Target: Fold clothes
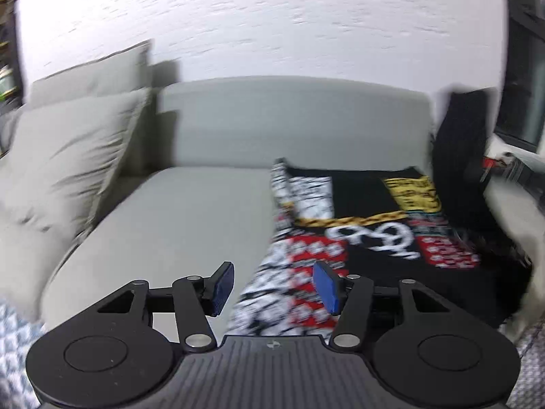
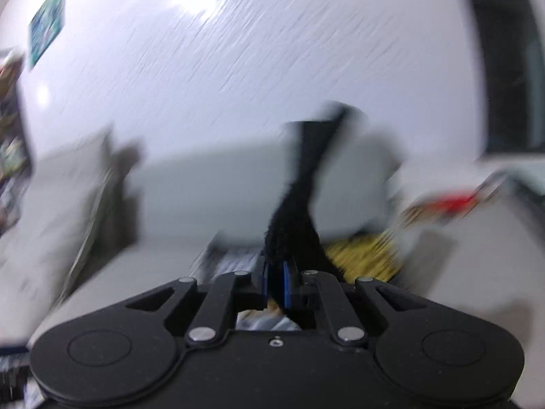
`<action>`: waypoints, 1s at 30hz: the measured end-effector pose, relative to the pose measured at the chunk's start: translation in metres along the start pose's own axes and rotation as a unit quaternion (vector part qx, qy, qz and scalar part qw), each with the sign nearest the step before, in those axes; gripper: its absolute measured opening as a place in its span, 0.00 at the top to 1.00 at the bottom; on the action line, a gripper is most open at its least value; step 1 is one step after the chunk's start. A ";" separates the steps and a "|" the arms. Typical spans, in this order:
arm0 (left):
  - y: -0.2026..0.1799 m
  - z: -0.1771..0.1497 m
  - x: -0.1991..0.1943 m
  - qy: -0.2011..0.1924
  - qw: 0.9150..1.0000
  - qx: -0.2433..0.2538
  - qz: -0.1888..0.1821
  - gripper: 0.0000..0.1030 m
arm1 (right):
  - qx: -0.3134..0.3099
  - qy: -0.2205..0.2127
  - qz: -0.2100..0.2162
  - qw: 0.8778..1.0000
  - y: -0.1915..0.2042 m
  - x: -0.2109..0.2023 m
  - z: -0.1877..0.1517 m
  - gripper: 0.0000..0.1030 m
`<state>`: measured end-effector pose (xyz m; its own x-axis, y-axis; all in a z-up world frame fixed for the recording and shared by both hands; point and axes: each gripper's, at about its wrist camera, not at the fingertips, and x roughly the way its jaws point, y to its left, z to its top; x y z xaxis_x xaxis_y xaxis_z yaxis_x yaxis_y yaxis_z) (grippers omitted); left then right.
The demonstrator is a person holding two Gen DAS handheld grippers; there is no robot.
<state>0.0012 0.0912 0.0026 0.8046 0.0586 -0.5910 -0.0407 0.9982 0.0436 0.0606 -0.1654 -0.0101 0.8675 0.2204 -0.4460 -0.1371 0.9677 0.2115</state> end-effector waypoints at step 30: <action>-0.053 -0.015 0.172 0.173 0.983 0.040 -0.045 0.67 | -0.021 0.210 -0.126 0.969 -0.123 0.043 -0.070 0.86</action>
<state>0.1328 0.0487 -0.1140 0.5526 -0.0166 -0.8333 0.0799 0.9963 0.0332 0.0815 -0.2665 -0.1167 0.6065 -0.0009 -0.7951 0.0263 0.9995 0.0189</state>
